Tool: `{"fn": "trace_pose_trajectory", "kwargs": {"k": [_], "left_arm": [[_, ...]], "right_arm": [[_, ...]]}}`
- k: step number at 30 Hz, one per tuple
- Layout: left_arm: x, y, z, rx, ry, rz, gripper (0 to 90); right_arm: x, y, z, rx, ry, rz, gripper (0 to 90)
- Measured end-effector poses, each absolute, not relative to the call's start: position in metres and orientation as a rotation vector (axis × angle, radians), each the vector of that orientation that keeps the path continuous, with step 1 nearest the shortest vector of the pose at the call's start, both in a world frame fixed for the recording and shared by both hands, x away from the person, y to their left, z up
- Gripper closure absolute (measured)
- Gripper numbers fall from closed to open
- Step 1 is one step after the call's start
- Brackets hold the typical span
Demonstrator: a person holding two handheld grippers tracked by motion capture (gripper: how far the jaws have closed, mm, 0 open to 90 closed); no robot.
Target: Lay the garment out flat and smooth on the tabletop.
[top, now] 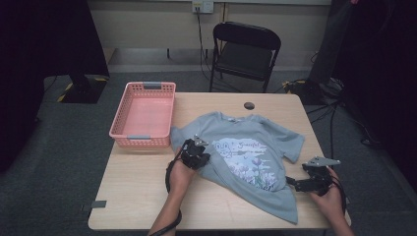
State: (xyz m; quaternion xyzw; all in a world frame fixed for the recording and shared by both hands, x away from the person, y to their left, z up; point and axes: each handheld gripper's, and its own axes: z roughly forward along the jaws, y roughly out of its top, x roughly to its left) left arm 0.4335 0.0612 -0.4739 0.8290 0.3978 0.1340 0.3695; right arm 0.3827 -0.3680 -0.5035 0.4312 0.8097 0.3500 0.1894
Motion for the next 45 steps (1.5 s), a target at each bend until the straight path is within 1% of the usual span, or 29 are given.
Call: {"fn": "trace_pose_trajectory", "kwargs": {"k": [16,28,35,45], "left_arm": [[0.41,0.073,-0.454,2.091,0.977,0.287,89.8],[0.386,0.081,-0.446,2.114,0.934,0.265,89.8],[0.37,0.086,-0.446,2.109,0.919,0.254,89.7],[0.35,0.096,-0.457,2.119,0.924,0.222,90.0]], "right_arm": [[0.382,-0.368,-0.503,1.214,2.276,0.984,6.6],[0.382,-0.368,-0.503,1.219,2.273,0.982,6.5],[0.382,-0.368,-0.503,1.221,2.271,0.981,6.6],[0.382,-0.368,-0.504,1.224,2.268,0.979,6.6]]}}
